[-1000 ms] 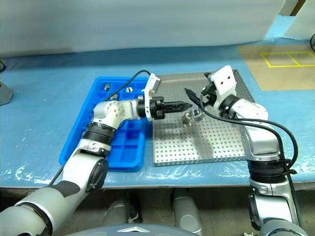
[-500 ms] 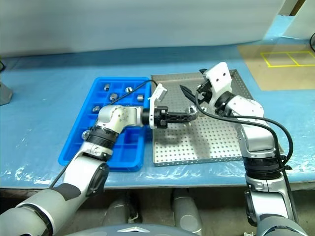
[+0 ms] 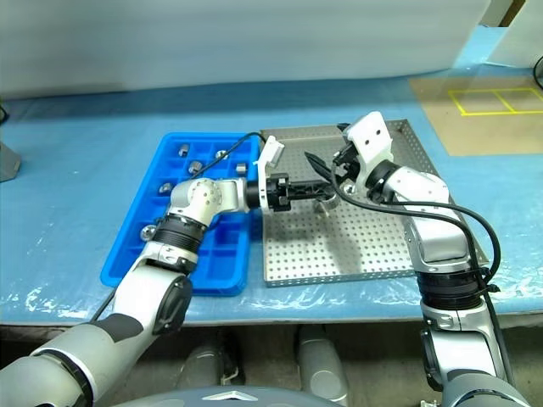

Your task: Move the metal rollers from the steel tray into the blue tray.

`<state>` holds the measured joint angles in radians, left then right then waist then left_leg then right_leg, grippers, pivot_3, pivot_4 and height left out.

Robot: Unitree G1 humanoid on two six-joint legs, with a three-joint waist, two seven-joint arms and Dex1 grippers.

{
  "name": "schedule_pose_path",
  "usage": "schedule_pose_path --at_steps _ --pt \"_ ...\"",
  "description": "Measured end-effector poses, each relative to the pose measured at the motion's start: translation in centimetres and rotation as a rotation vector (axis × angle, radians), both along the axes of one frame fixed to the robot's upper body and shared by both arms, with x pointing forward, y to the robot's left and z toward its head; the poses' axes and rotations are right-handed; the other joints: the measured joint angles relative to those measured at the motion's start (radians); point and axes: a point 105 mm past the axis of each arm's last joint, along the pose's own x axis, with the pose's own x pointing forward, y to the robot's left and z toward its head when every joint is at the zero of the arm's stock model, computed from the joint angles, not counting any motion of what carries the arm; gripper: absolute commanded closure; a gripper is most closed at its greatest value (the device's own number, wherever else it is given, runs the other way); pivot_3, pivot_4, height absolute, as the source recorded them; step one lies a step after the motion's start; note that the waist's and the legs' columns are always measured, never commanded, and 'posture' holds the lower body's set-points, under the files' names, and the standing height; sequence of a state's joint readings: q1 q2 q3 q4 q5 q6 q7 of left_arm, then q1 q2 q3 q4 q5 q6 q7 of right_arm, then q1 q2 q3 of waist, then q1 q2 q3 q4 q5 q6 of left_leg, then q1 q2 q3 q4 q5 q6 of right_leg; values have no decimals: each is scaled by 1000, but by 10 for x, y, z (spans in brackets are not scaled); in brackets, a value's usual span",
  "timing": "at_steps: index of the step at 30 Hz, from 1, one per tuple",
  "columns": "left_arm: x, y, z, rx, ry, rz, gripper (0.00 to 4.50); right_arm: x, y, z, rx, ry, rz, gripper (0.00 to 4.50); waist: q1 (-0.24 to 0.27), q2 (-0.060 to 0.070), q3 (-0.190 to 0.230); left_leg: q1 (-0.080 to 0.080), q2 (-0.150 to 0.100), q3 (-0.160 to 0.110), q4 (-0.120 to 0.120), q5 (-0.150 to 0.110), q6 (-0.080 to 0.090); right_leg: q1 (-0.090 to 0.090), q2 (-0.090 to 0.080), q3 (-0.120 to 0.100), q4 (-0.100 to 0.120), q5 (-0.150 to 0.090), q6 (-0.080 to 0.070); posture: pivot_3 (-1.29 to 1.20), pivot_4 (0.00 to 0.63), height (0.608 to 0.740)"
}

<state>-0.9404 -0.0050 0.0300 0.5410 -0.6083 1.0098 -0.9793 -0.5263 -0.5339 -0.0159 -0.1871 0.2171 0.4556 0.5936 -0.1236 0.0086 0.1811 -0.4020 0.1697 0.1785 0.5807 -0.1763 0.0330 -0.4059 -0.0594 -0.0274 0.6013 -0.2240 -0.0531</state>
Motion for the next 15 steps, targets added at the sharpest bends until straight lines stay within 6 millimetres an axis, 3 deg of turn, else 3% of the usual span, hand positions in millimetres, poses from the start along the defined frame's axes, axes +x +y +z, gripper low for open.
schedule_pose_path --at_steps 5,11,15 --pt "-6 -3 -1 26 -55 -22 2794 2 -1 -6 -7 24 1 0 0 0 0 0 0 0 0 0 0 0 0 0 0 0 0 -490 150 740" --pt "-9 -2 -4 40 -64 -28 2794 1 3 -9 -13 33 14 0 0 0 0 0 0 0 0 0 0 0 0 0 0 0 0 -487 150 740" --pt "-8 -1 -4 40 -63 -26 3033 2 3 -9 -12 33 15 0 0 0 0 0 0 0 0 0 0 0 0 0 0 0 0 -486 150 740"
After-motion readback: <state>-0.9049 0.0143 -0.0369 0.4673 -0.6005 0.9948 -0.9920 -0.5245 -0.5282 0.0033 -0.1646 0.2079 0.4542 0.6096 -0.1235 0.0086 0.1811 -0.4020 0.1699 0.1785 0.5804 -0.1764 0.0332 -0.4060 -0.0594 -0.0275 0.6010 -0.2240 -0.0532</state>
